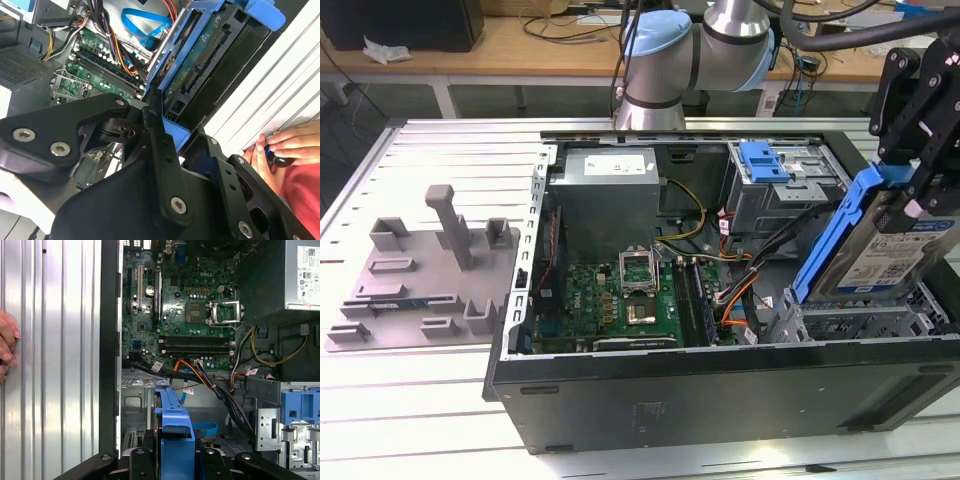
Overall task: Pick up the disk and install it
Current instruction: 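Insert the disk into the insertion slot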
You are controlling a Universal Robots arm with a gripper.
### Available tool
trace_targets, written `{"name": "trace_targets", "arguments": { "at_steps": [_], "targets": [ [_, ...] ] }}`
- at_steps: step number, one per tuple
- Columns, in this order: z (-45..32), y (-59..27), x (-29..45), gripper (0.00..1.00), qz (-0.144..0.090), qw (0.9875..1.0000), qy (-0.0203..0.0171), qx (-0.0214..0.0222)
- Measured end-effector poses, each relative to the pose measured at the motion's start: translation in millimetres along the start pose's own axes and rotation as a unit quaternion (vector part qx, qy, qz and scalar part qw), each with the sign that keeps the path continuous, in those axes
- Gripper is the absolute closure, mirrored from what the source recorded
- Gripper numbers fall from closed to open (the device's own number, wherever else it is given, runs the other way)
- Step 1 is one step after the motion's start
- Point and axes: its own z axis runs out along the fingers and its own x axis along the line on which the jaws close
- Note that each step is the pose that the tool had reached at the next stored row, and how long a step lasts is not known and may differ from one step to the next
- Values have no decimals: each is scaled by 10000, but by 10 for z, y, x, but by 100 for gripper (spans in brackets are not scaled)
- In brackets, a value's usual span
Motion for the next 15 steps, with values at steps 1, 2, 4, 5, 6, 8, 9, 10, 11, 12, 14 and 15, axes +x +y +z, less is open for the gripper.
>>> {"name": "trace_targets", "arguments": {
  "at_steps": [1,2,4,5,6,8,9,10,11,12,14,15],
  "targets": [
    [5,-1,0,63,0,10000,0,0],
    [10,-1,1,63,0,10000,0,0],
    [31,-3,2,63,0,10000,0,0],
    [38,-3,3,63,0,10000,1,0],
    [44,-4,3,63,0,10000,2,0],
    [69,-5,5,63,0,10000,-1,0],
    [76,-5,5,63,0,10000,0,0],
    [84,-5,6,63,-1,10000,0,0],
    [95,-5,6,63,0,10000,0,0],
    [101,-5,7,63,0,10000,0,0],
    [119,-6,8,63,0,10000,0,0],
    [126,-6,8,63,0,10000,0,0]
  ]
}}
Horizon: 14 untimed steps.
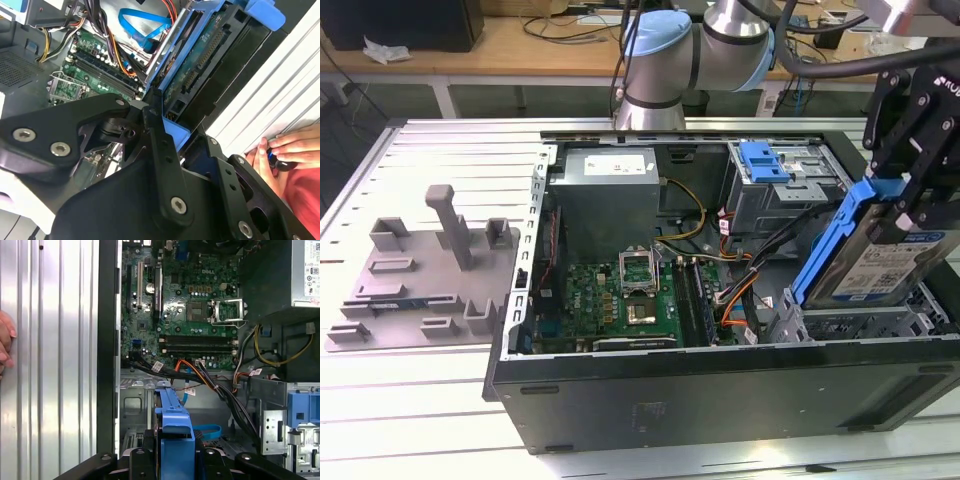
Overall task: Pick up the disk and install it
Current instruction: 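Insert the disk into the insertion slot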
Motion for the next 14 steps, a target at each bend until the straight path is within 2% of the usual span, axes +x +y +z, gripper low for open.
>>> {"name": "trace_targets", "arguments": {
  "at_steps": [14],
  "targets": [
    [116,-2,10,63,0,10000,0,0]
  ]
}}
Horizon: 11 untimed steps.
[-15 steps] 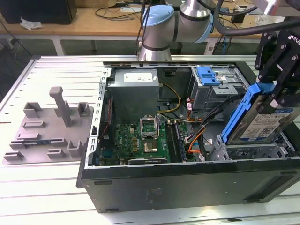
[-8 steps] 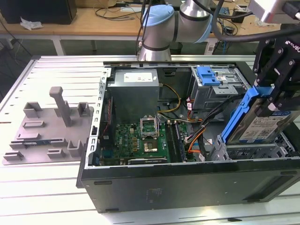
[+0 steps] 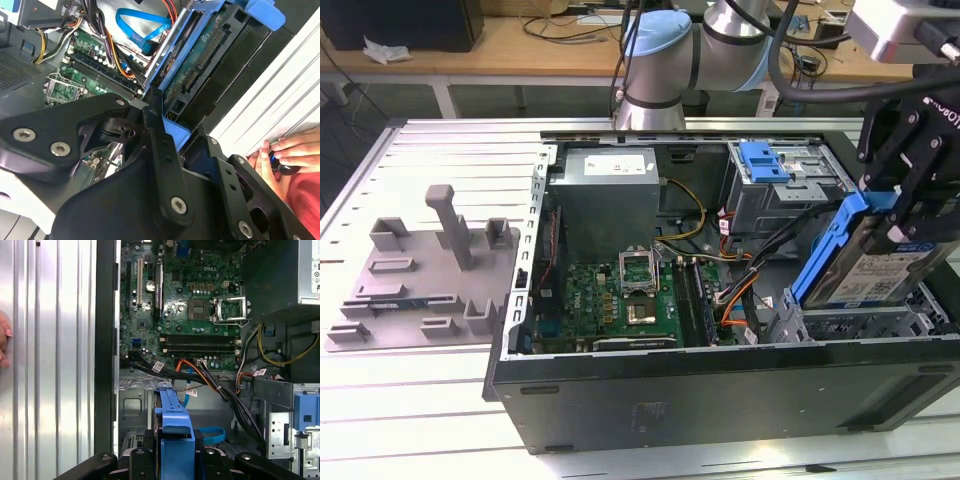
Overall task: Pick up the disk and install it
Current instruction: 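Insert the disk into the insertion slot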
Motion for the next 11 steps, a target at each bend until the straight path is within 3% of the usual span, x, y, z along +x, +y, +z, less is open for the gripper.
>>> {"name": "trace_targets", "arguments": {
  "at_steps": [11],
  "targets": [
    [92,-1,9,63,0,10000,1,0]
  ]
}}
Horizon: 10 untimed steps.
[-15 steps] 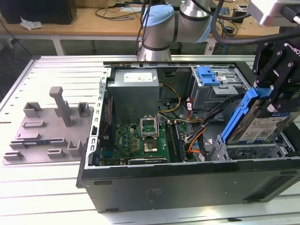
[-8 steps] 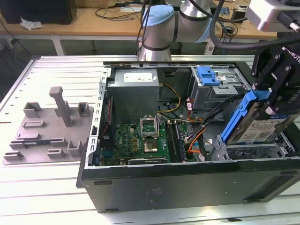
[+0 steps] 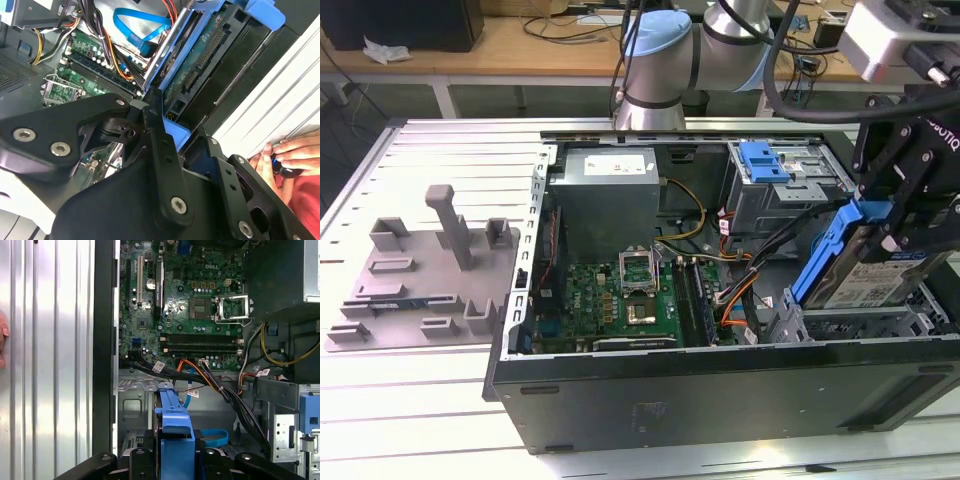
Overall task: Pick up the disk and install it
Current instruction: 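Insert the disk into the insertion slot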
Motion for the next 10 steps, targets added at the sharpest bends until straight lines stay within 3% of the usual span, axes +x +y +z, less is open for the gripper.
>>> {"name": "trace_targets", "arguments": {
  "at_steps": [10],
  "targets": [
    [100,-1,7,63,0,10000,0,0]
  ]
}}
